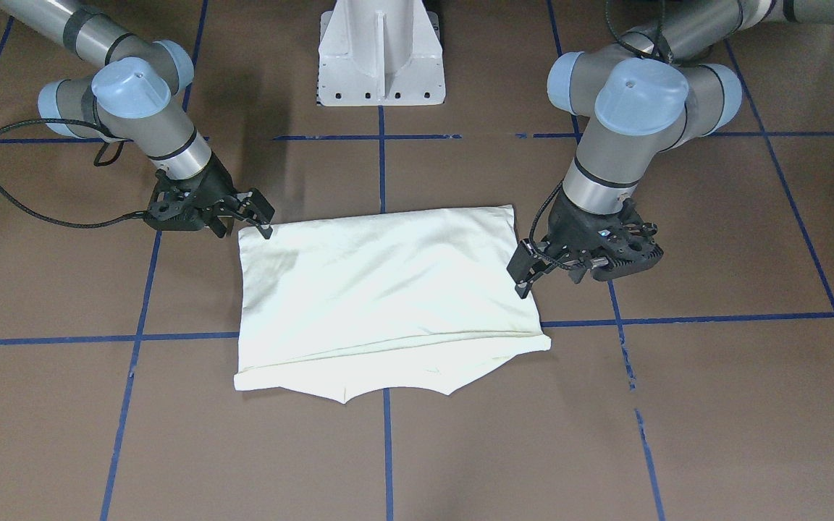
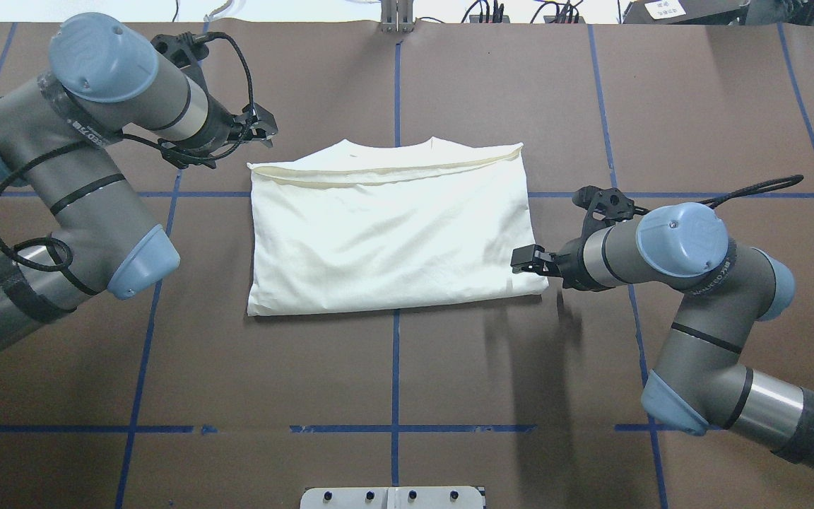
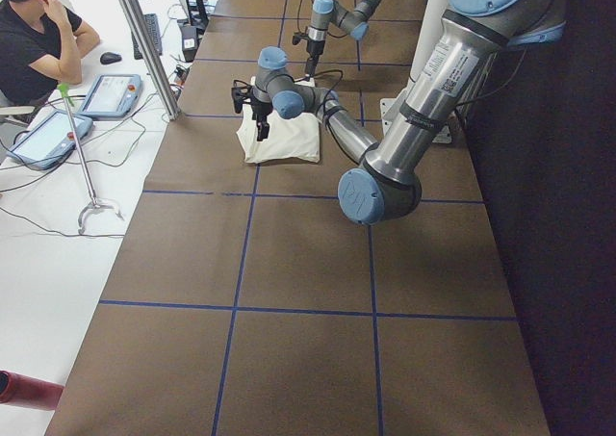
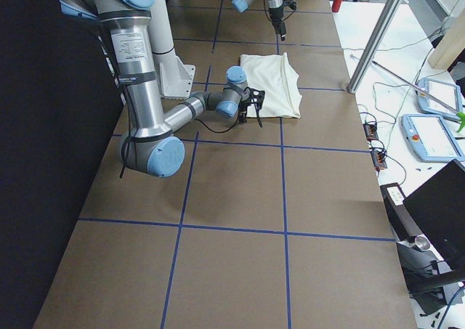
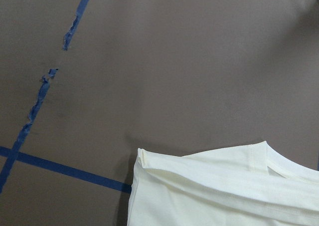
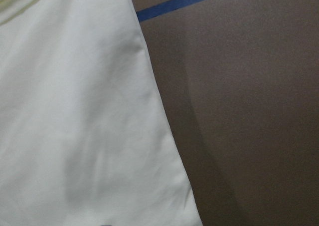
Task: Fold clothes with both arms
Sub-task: 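Release the hem and move the right gripper to the shirt's side edge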
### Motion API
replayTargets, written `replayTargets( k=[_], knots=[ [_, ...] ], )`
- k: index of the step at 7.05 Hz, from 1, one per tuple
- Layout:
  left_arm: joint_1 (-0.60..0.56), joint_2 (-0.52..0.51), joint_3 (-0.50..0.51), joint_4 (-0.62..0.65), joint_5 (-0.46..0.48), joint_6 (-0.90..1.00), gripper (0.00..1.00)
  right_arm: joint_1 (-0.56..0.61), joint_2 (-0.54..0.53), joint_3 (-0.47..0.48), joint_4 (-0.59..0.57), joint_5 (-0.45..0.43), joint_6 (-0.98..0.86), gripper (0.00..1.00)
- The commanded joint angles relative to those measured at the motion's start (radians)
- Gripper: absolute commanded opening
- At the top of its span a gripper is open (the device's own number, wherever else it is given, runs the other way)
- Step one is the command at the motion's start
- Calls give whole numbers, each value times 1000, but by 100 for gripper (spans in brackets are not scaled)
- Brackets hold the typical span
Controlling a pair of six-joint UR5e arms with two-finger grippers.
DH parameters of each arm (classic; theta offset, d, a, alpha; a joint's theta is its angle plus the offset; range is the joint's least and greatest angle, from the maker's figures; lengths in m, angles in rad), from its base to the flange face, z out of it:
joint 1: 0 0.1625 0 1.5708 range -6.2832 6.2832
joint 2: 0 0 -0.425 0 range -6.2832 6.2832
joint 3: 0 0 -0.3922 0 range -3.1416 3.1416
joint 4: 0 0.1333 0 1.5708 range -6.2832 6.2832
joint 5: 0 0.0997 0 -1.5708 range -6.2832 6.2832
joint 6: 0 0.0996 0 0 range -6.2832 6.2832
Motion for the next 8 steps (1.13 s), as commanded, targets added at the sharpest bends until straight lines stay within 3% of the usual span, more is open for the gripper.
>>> replayTargets(
  k=[1,2,6,8],
  knots=[
    [1,1,-1,0,-1,1,100,-3,0,-2,0,4,-3,26],
    [1,1,-1,-1,-1,1,100,-1,2,2,0,13,-9,0],
    [1,-1,-1,-1,-1,1,100,-3,-30,56,2,27,-10,0],
    [1,1,-4,-1,1,-1,100,-128,-292,318,3,31,-4,0]
  ],
)
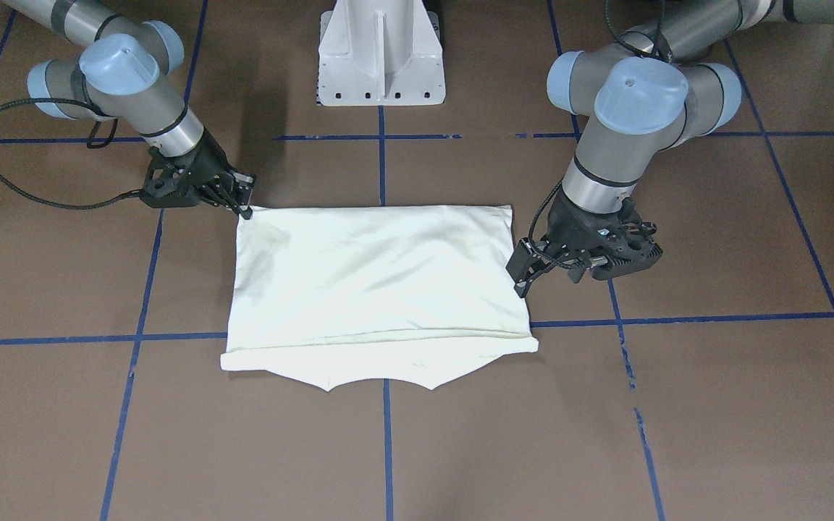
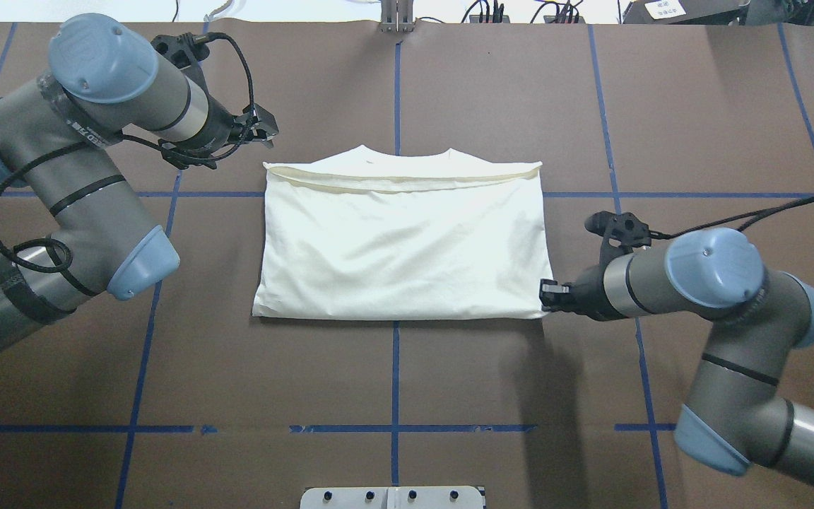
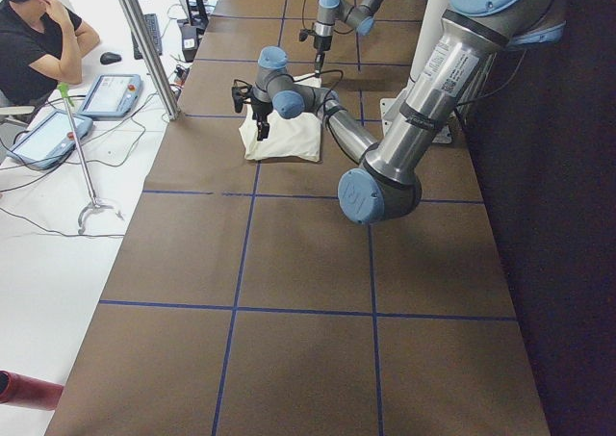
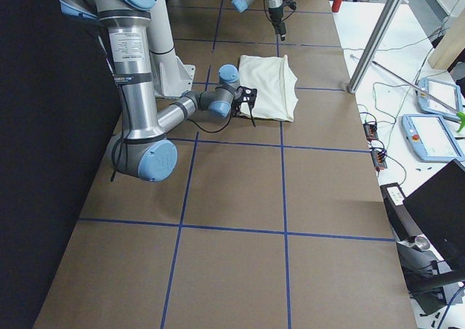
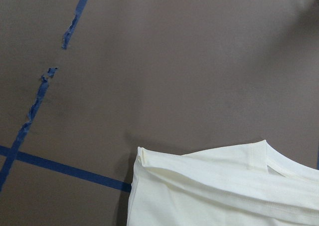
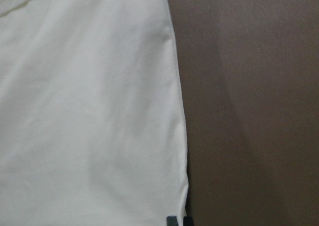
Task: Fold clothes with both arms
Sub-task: 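Grasp the folded shirt's corner with the right gripper and drag it toward the robot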
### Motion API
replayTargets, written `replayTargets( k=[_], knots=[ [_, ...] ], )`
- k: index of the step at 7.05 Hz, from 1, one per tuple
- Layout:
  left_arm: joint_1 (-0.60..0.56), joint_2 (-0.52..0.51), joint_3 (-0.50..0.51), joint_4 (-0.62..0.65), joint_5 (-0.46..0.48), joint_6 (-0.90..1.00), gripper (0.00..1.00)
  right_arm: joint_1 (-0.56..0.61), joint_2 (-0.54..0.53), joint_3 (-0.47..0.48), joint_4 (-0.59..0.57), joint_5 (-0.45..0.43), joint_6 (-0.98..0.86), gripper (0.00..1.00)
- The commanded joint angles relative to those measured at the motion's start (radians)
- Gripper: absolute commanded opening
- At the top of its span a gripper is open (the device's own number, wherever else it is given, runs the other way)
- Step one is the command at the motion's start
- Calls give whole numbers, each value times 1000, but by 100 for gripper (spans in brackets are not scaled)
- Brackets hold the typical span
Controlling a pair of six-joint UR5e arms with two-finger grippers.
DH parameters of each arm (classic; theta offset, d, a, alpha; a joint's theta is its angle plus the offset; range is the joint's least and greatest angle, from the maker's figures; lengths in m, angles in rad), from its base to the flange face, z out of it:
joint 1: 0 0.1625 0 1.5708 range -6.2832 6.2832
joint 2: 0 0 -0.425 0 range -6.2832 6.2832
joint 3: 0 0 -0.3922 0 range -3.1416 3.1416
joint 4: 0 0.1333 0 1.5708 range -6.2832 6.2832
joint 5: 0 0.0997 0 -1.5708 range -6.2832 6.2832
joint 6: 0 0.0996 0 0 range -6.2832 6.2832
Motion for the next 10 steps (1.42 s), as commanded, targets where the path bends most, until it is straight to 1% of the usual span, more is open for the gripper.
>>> replayTargets(
  k=[1,2,3,4,5,6,7,8,9,10],
  knots=[
    [0,1,-3,0,2,-1,100,-148,-238,232,1,4,9,0],
    [0,3,-3,0,4,-1,100,-240,-266,254,3,7,49,0],
    [0,1,-3,0,4,-1,100,-350,-266,264,9,-4,131,0],
    [0,1,-5,0,1,-1,100,-396,-263,274,12,-5,143,0],
    [2,1,-8,0,-1,-1,100,-405,-260,282,12,-11,150,98],
    [8,0,-8,0,-3,-1,100,-399,-254,293,14,-36,152,100],
    [33,-2,-17,2,-6,-7,100,-349,-234,300,14,-56,152,100],
    [67,0,-26,0,-47,-54,100,-260,-202,302,15,-51,151,100],
    [115,-2,-43,2,-56,-148,100,-174,-178,310,17,-51,151,100],
    [191,12,-70,2,-49,-262,100,-105,-153,311,17,-54,151,100]
  ],
)
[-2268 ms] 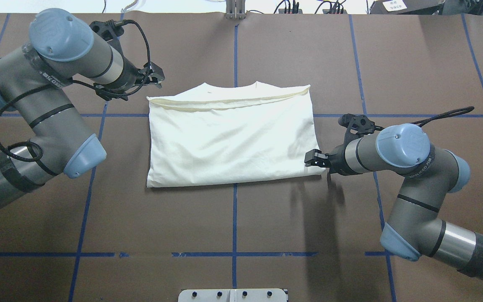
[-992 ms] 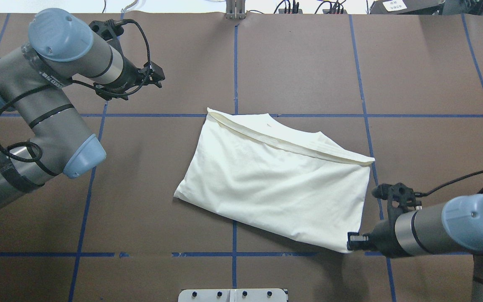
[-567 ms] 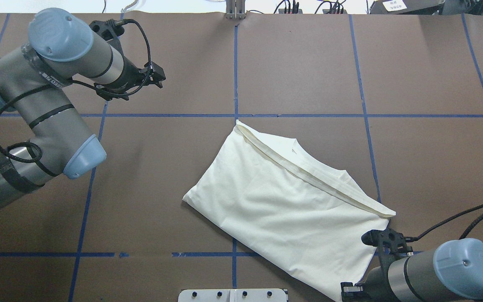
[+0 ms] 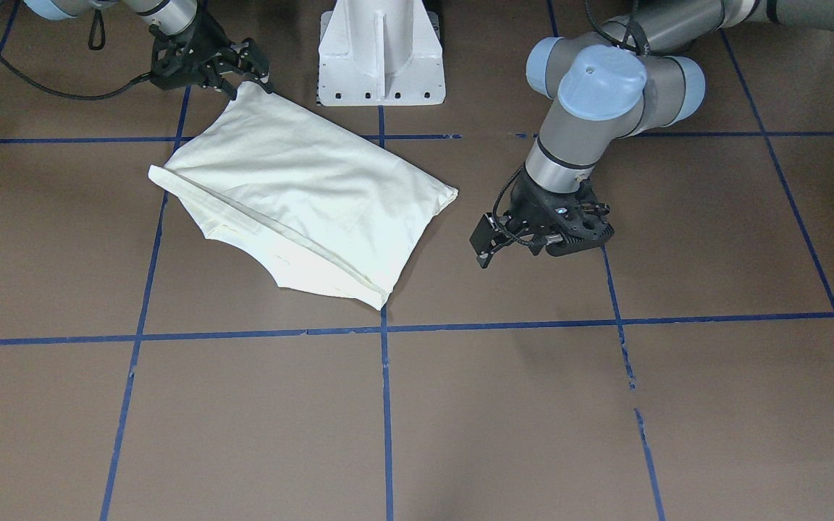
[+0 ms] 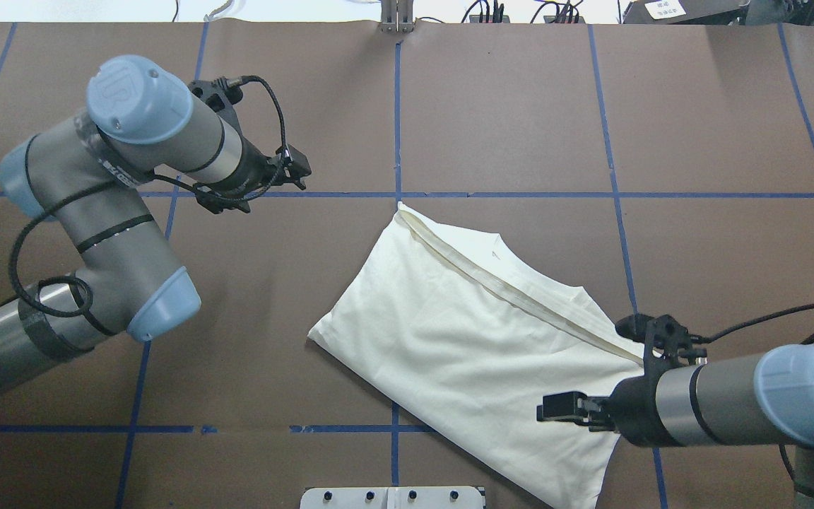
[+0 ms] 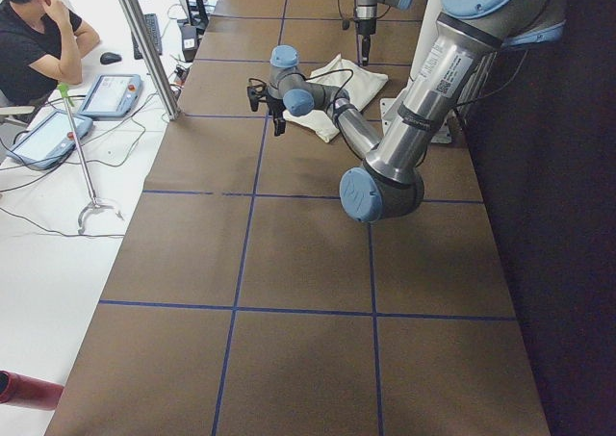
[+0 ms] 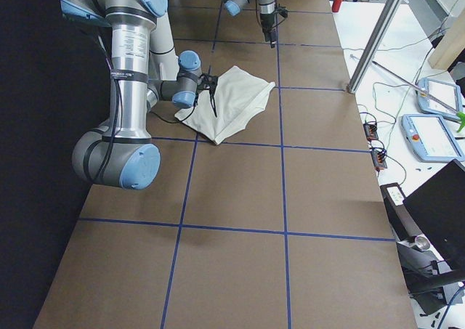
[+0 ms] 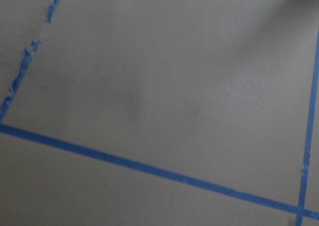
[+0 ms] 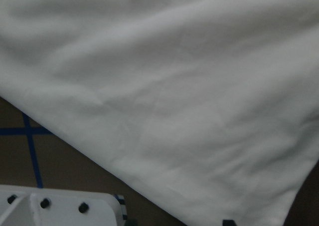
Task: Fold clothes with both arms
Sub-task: 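Grasp the shirt's other corner with the left gripper while the right holds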
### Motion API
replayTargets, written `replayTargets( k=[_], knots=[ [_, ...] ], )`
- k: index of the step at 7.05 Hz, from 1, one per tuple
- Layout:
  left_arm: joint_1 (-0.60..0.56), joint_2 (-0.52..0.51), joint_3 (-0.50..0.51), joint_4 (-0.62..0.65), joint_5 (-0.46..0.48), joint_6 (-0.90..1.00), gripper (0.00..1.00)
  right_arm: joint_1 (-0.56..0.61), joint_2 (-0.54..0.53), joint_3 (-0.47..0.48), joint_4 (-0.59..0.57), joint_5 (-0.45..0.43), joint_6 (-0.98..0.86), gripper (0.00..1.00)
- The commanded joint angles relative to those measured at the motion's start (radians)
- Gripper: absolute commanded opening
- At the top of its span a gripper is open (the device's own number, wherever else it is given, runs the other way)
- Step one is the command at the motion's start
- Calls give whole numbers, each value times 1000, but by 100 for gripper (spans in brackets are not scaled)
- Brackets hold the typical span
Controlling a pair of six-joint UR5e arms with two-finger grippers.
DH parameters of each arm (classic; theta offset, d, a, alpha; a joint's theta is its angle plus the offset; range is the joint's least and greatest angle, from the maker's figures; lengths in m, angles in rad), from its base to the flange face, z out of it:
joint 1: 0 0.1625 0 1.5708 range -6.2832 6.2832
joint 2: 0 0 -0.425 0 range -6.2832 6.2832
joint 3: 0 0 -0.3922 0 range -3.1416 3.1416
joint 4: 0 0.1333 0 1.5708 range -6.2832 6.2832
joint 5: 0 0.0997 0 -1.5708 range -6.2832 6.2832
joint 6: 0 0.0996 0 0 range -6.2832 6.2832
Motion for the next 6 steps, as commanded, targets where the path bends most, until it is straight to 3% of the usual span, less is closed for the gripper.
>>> replayTargets(
  k=[1,3,6],
  knots=[
    [154,15,-49,0,6,-228,99,148,55,1,1,2,-2,100],
    [265,24,-45,0,67,-340,93,165,91,-17,-1,-4,0,100],
    [287,42,-26,0,83,-364,85,165,114,-33,-1,-4,0,100]
  ],
)
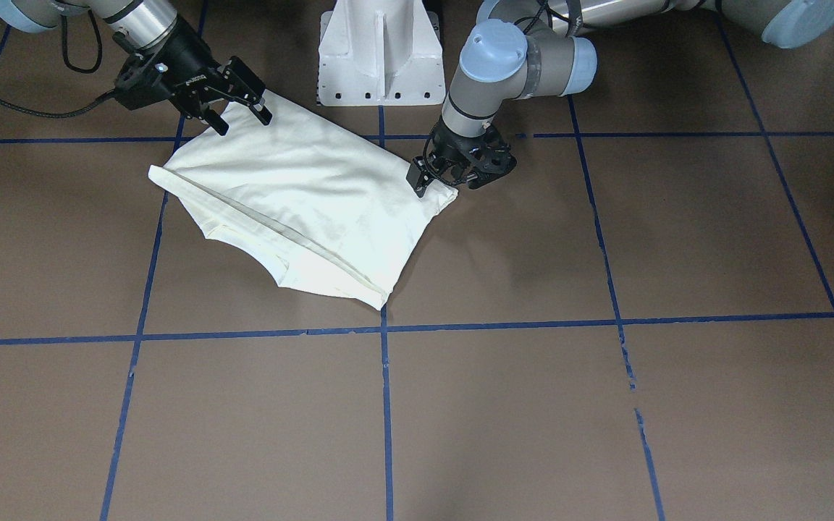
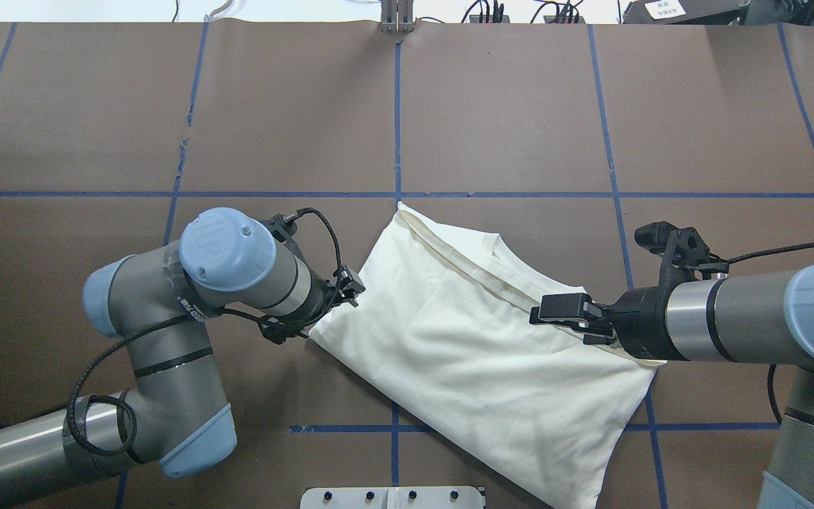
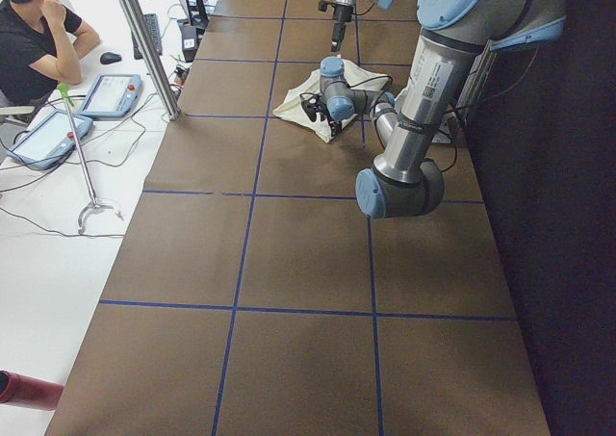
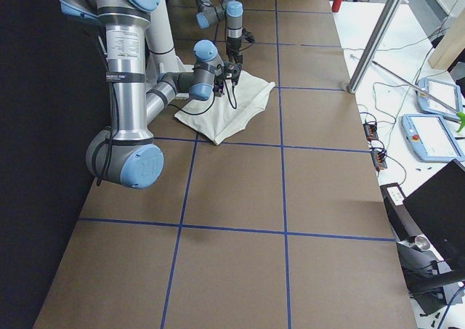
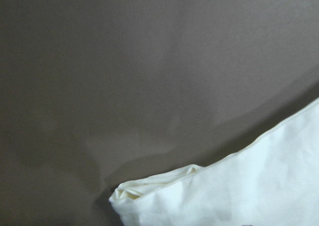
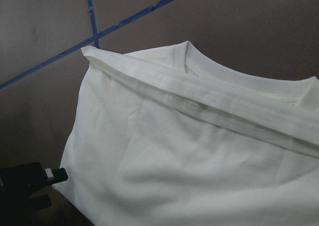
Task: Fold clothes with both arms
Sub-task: 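Grasp the shirt's other corner with the left gripper while the right holds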
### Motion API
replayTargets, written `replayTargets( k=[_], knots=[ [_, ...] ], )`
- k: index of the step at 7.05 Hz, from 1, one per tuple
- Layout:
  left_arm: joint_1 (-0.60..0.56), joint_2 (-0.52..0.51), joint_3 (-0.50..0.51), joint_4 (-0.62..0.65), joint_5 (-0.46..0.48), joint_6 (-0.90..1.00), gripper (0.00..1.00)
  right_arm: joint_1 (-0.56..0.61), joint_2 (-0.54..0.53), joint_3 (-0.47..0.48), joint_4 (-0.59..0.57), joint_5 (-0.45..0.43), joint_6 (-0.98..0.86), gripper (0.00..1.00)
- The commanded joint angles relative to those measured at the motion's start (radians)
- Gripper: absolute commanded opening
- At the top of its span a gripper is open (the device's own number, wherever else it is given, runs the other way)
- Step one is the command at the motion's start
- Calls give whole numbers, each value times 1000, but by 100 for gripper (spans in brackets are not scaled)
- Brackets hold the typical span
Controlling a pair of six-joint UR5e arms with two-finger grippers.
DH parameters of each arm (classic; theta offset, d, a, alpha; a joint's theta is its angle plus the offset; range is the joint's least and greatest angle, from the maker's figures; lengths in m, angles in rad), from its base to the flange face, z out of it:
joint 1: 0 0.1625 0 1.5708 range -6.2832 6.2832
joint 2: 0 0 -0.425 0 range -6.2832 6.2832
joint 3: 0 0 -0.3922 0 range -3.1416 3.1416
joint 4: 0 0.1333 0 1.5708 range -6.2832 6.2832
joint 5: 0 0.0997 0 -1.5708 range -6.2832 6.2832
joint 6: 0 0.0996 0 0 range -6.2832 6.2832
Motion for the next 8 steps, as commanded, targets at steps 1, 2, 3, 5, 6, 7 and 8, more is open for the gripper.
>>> replayTargets(
  k=[1,2,3,5,6,7,8],
  knots=[
    [4,20,9,0,20,-2,81,1,4,-3,0,0,0,100],
    [4,20,12,0,23,-3,76,-1,4,-5,0,0,0,100],
    [4,21,12,0,24,-5,66,1,4,-12,1,0,0,100],
    [5,23,12,0,26,-2,14,1,4,-15,1,0,-3,100],
    [5,29,9,0,27,9,0,2,4,-15,1,1,-3,100],
    [4,26,9,0,27,15,0,2,4,-15,1,1,-3,100],
    [-2,26,4,0,26,17,0,4,4,-14,1,3,-3,100]
  ],
)
